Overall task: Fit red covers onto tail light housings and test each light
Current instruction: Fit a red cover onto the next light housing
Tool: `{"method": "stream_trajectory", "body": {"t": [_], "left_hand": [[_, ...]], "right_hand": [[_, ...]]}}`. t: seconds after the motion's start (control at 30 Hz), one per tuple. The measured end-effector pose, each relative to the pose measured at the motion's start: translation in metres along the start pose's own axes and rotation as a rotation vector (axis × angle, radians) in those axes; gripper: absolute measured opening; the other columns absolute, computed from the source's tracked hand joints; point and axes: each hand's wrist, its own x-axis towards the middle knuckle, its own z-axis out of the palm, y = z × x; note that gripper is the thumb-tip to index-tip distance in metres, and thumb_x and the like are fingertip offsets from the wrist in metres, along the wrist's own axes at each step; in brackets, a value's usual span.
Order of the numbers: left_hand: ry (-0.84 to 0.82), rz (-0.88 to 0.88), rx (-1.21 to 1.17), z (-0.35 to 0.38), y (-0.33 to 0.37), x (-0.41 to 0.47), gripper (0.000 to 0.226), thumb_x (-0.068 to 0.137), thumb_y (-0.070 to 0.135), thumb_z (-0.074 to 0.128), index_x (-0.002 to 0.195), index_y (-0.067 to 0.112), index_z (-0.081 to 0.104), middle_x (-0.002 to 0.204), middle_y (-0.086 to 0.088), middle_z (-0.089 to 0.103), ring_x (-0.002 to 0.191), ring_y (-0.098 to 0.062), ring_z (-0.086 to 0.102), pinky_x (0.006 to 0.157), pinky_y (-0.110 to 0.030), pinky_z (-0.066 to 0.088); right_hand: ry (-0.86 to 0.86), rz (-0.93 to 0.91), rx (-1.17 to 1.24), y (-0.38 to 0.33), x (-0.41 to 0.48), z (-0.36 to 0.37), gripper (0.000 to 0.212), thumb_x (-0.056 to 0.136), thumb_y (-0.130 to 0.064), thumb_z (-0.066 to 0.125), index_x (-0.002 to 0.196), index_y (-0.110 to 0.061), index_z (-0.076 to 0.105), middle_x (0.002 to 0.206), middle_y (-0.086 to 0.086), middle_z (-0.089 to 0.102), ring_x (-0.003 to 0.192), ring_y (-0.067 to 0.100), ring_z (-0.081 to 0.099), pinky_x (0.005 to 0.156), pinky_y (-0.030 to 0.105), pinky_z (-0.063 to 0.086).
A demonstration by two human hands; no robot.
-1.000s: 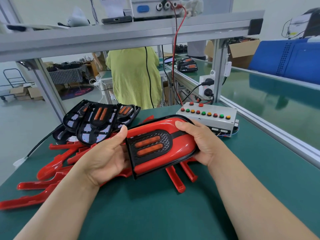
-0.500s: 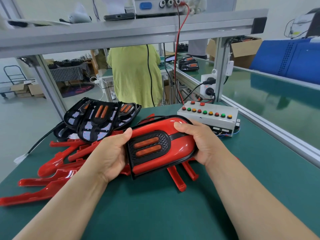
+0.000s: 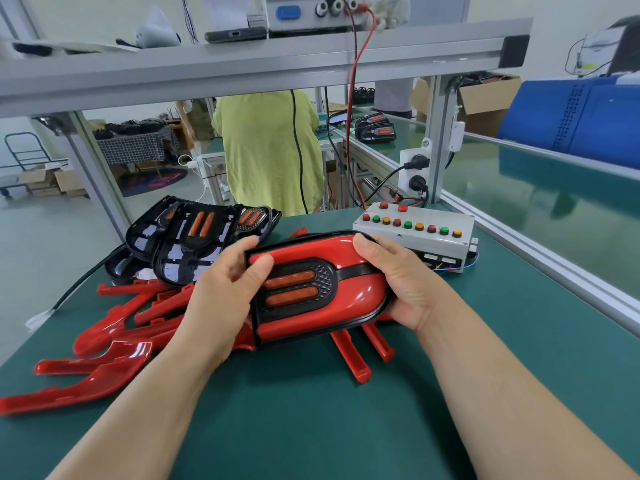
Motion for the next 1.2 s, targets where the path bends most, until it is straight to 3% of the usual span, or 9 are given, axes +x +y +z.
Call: {"method": "stream_trajectory", "body": {"t": [0.07,0.13,0.27,0.33,0.5,0.73,0.97,1.2], "left_hand": [[0.075,0.214,0.275,-0.004,-0.002,0.0,0.04,0.089,0.013,0.07,0.123,0.035,0.065,0.109,0.022,0.069,0.103,0.003,0.065,0.082,-0.008,0.049],[0.063,0.34,0.434,-0.006,-0.006,0.001,0.039,0.085,0.01,0.074,0.112,0.037,0.07,0.116,0.023,0.062,0.113,0.005,0.057,0.091,-0.003,0.04],[0.074,0.394,0.523,-0.004,-0.006,0.004,0.033,0.084,0.009,0.075,0.101,0.038,0.071,0.11,0.018,0.058,0.112,-0.001,0.055,0.094,-0.006,0.038],[0.073,0.436,0.562,-0.003,-0.004,0.003,0.031,0.086,0.007,0.072,0.102,0.034,0.071,0.109,0.016,0.058,0.11,-0.004,0.055,0.095,-0.01,0.039],[0.1,0.55,0.589,-0.004,0.002,0.001,0.028,0.087,0.003,0.07,0.105,0.024,0.069,0.109,0.011,0.059,0.109,-0.008,0.057,0.094,-0.01,0.041],[-0.006,0.535,0.523,-0.009,0.003,0.002,0.043,0.087,0.001,0.069,0.109,0.038,0.07,0.1,0.009,0.058,0.101,-0.011,0.06,0.091,-0.016,0.046],[0.011,0.518,0.48,-0.001,0.001,0.002,0.043,0.087,-0.003,0.068,0.105,0.036,0.07,0.096,0.008,0.057,0.097,-0.009,0.058,0.09,-0.016,0.045],[0.025,0.52,0.529,-0.001,-0.006,0.003,0.039,0.089,-0.003,0.066,0.109,0.03,0.071,0.098,0.011,0.058,0.102,-0.016,0.058,0.094,-0.025,0.046]], "right_hand": [[0.021,-0.011,-0.008,0.001,0.0,0.001,0.064,0.068,-0.038,0.078,0.122,-0.007,0.065,0.107,0.017,0.072,0.087,0.031,0.069,0.079,0.053,0.059],[0.035,-0.015,-0.042,0.002,0.001,0.003,0.06,0.067,-0.041,0.078,0.118,-0.01,0.067,0.105,0.015,0.073,0.085,0.03,0.07,0.078,0.053,0.059],[0.025,-0.006,-0.08,0.003,0.002,0.006,0.066,0.071,-0.056,0.068,0.116,-0.009,0.069,0.11,0.018,0.073,0.089,0.032,0.071,0.079,0.052,0.06],[0.036,0.012,-0.049,0.003,0.003,0.007,0.065,0.075,-0.064,0.058,0.11,-0.011,0.071,0.102,0.015,0.076,0.084,0.028,0.074,0.067,0.043,0.062],[0.117,0.04,-0.031,0.003,0.007,0.004,0.048,0.098,-0.057,0.044,0.099,-0.017,0.071,0.087,0.007,0.078,0.07,0.022,0.075,0.054,0.033,0.059],[0.137,0.025,-0.046,0.004,0.008,0.002,0.048,0.099,-0.056,0.046,0.09,-0.018,0.076,0.093,0.009,0.078,0.074,0.024,0.075,0.06,0.038,0.061],[0.145,0.017,-0.036,0.003,0.007,0.003,0.045,0.098,-0.054,0.048,0.094,-0.017,0.073,0.09,0.009,0.078,0.073,0.025,0.075,0.06,0.038,0.061],[0.139,0.011,-0.006,0.004,0.006,0.004,0.045,0.099,-0.051,0.049,0.09,-0.016,0.075,0.089,0.01,0.078,0.073,0.025,0.075,0.058,0.039,0.06]]}}
